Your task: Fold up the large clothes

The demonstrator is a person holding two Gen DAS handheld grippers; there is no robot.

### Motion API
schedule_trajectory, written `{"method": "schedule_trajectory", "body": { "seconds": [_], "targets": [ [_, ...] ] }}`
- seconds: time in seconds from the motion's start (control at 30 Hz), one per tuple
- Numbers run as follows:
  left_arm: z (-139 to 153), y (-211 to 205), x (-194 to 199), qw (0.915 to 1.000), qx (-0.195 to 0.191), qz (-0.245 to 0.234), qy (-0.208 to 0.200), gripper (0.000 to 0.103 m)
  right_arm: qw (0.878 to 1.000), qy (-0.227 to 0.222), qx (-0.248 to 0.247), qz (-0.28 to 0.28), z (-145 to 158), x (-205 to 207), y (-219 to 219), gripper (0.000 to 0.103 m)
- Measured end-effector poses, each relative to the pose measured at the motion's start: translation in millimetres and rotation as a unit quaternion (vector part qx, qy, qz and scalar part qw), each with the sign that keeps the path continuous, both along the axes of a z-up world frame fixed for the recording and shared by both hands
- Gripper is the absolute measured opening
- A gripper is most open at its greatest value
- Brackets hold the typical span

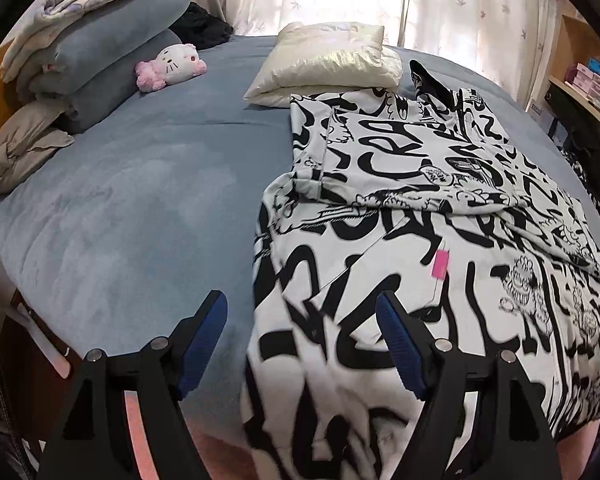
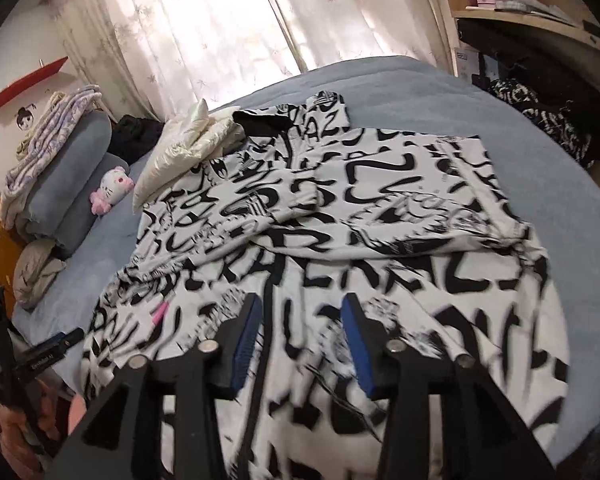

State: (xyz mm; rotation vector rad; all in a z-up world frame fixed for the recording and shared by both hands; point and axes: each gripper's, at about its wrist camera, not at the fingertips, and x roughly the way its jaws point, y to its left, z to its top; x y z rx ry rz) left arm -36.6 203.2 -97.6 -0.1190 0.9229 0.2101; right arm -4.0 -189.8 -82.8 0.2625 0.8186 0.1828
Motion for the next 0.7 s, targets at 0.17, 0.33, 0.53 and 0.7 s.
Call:
{"method": "schedule_trajectory", "body": {
  "seconds": [0.17, 0.33, 0.53, 0.7],
  "targets": [
    [-2, 14, -20, 0.9996, -0.025, -0.011, 0.001, 0.084, 1.000, 0.021, -0.018, -0.005, -2, -20, -29, 0.048],
    [-15, 26, -31, 0.9968, -0.071, -0.032, 0.017, 0.084, 0.998, 0.054, -0.007, -0.026, -11, -43, -73, 0.048],
    [-39, 30, -31, 0.9897, -0.129, -0.040, 0.049, 0.084, 0.995, 0.085, -0.011, -0.045, -29, -65, -108, 0.049],
    [-55, 29, -28, 0.9882, -0.135, -0.039, 0.059, 0.084, 0.993, 0.107, 0.002, -0.048, -47, -73, -123, 0.049]
  ]
}}
